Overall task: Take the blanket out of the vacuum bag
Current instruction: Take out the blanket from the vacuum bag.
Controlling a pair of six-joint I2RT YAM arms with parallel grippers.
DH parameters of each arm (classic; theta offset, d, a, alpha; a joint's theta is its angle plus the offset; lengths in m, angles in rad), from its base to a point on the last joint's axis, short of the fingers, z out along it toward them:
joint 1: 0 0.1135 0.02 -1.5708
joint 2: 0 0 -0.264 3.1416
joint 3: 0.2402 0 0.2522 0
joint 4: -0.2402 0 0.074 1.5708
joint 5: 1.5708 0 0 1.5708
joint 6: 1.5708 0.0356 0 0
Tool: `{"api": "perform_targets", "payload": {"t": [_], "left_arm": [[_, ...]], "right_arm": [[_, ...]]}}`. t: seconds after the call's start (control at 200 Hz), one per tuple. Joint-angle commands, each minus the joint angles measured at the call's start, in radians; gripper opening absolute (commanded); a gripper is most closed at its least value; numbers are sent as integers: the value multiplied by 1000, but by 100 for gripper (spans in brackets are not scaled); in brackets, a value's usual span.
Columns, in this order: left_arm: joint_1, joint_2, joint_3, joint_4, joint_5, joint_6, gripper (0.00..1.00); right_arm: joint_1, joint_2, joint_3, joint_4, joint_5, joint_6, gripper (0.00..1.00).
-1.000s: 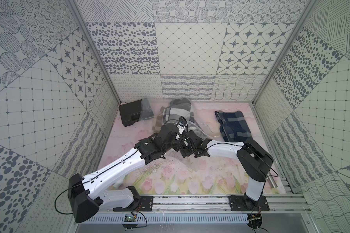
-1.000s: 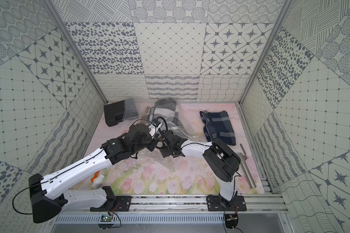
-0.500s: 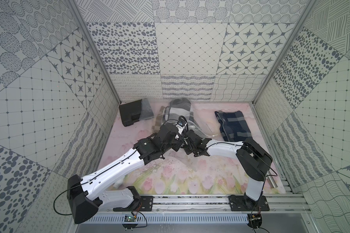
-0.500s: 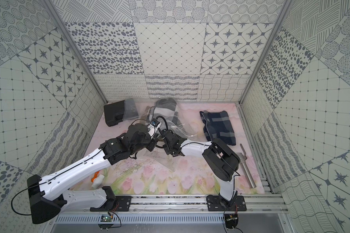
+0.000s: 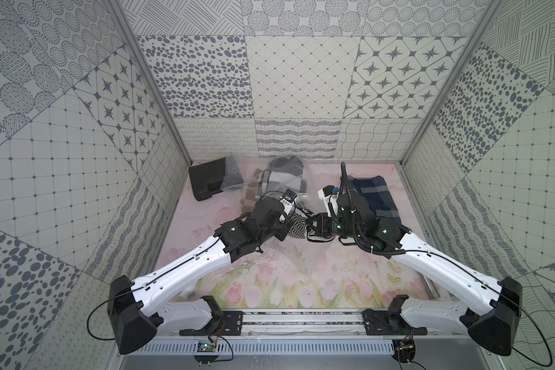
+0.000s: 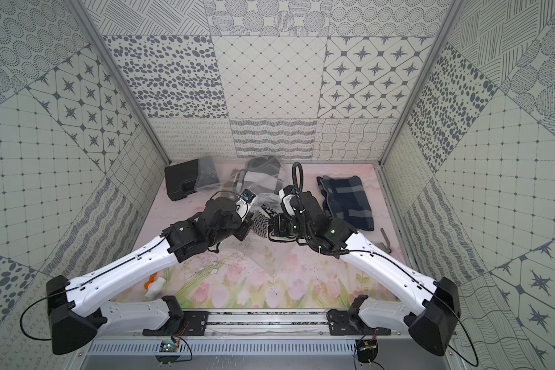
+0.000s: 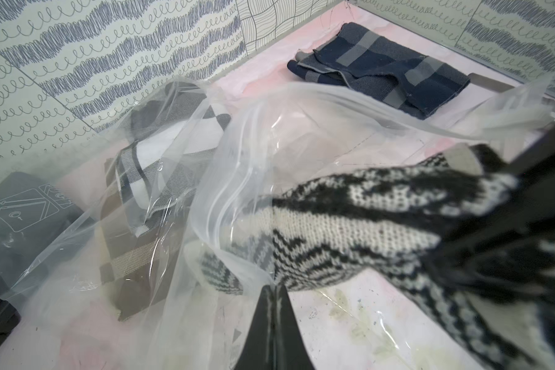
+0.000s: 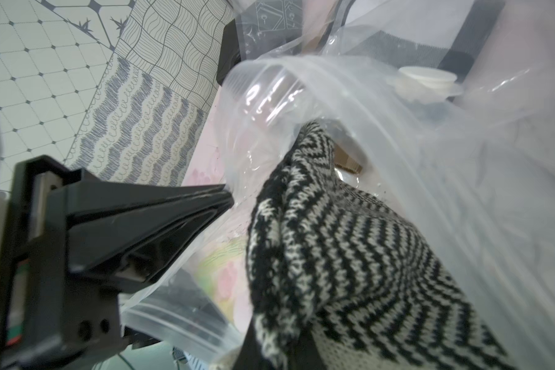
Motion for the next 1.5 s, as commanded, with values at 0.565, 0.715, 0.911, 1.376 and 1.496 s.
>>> {"api": "perform_targets", "payload": {"t": [0.565,0.715,0.911,1.376,1.496], "left_arm": [[3,-30,-50,89,29,-9,0],[3,-43,-62,72,20,-14,0],[4,-35,-50,55,3,-19,0],[4,13,4,-5,-51,-8,0],[6,35,30,-2,-60,-5,0]], "right_arm": [[-103,-205,418,-211,93,6,0],[-187,-162,486,-211,192,-119,0],[-354,-7,521,-102,113,-189,0],[-674,425,519,217,-159,-202,0],[-734,522,564,262,-249,-168,0]]}}
